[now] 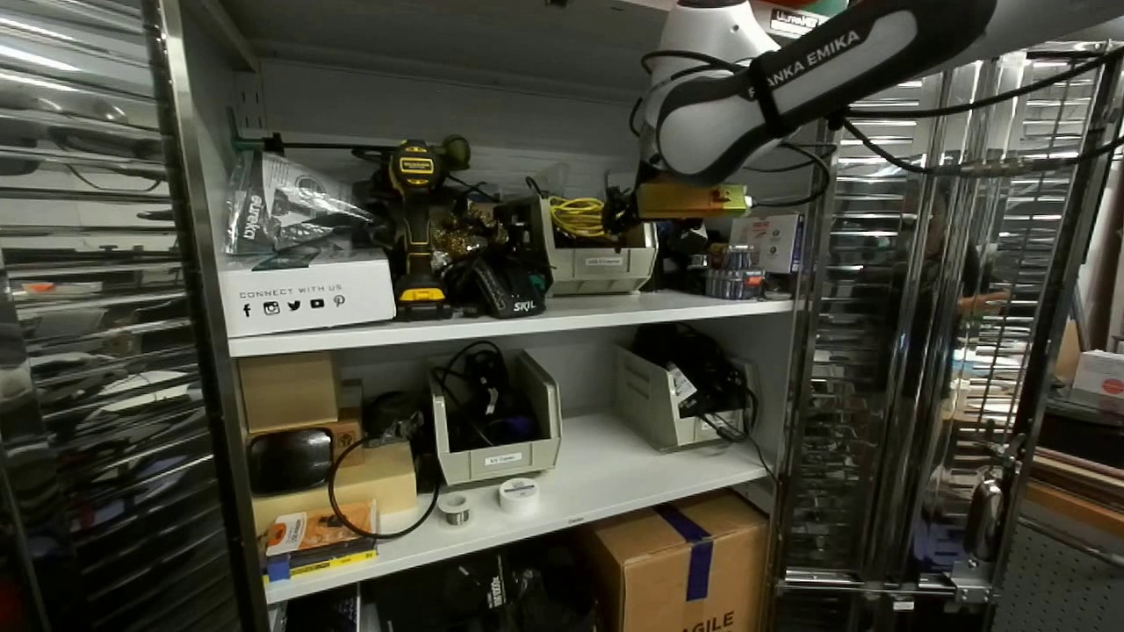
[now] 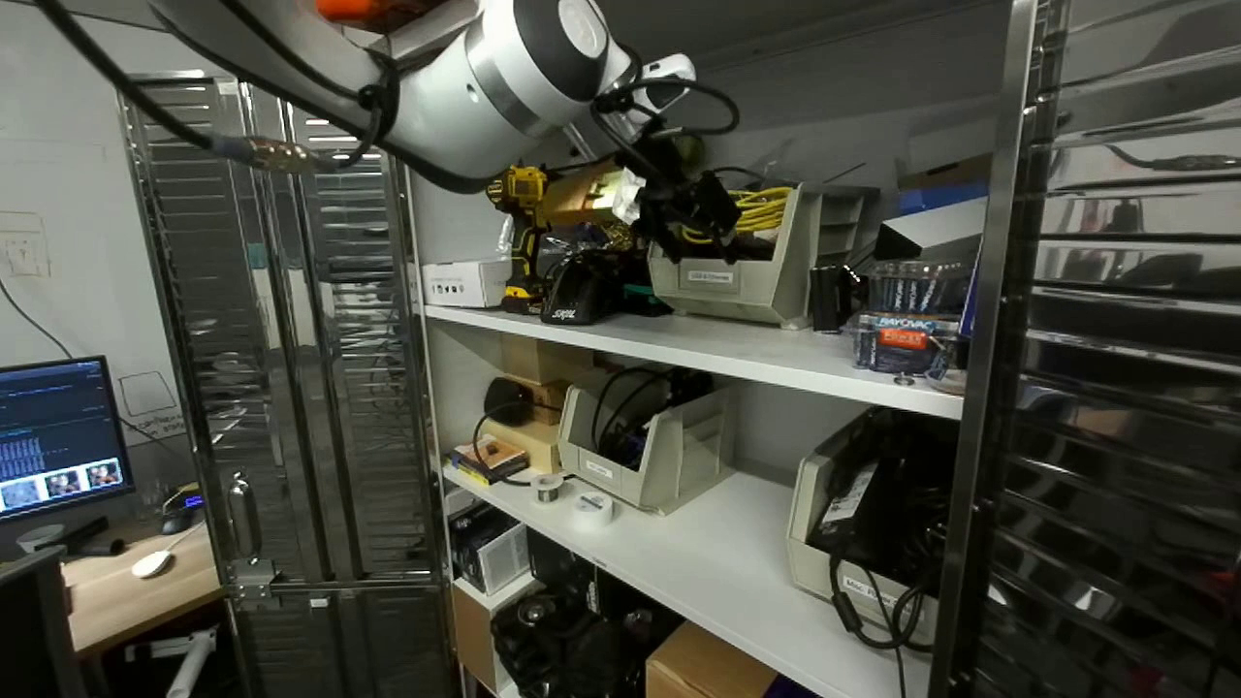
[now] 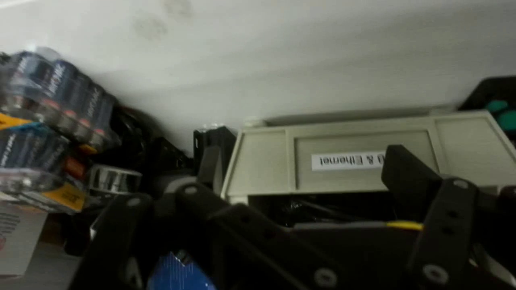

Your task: Put the yellow cable in the gray box

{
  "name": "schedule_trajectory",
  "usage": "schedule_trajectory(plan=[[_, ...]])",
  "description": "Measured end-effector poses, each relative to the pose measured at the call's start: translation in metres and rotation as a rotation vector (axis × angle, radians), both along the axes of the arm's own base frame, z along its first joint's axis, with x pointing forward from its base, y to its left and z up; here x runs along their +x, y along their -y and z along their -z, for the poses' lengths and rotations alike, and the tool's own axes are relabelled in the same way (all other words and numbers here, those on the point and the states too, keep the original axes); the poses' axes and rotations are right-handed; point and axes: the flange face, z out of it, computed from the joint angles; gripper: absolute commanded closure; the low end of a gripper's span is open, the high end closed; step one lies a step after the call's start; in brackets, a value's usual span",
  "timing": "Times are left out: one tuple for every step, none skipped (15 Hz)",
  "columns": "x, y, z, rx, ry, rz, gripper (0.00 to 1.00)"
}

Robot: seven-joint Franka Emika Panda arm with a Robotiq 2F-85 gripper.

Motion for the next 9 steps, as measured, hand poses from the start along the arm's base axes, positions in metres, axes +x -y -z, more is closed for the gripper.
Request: schedule_trajectory(plan=[[-0.009, 0.003, 0.011, -0.009, -0.027, -0.002, 0.0], [-0.019, 0.006, 0.02, -0.016, -0.056, -0.007, 0.0], [-0.03, 0.009, 0.029, -0.023, -0.081, -0.012, 0.0], [-0.041, 0.011, 0.037, -0.029, -0.104, -0.016, 0.0], [-0.054, 0.014, 0.045, -0.036, -0.128, -0.022, 0.0], [-0.068, 0.016, 0.051, -0.043, -0.153, -0.029, 0.0], [-0.083, 0.018, 0.058, -0.045, -0.182, -0.041, 0.0], [-0.099, 0.019, 0.063, -0.05, -0.21, -0.059, 0.0], [-0.116, 0.02, 0.068, -0.052, -0.238, -0.077, 0.0]])
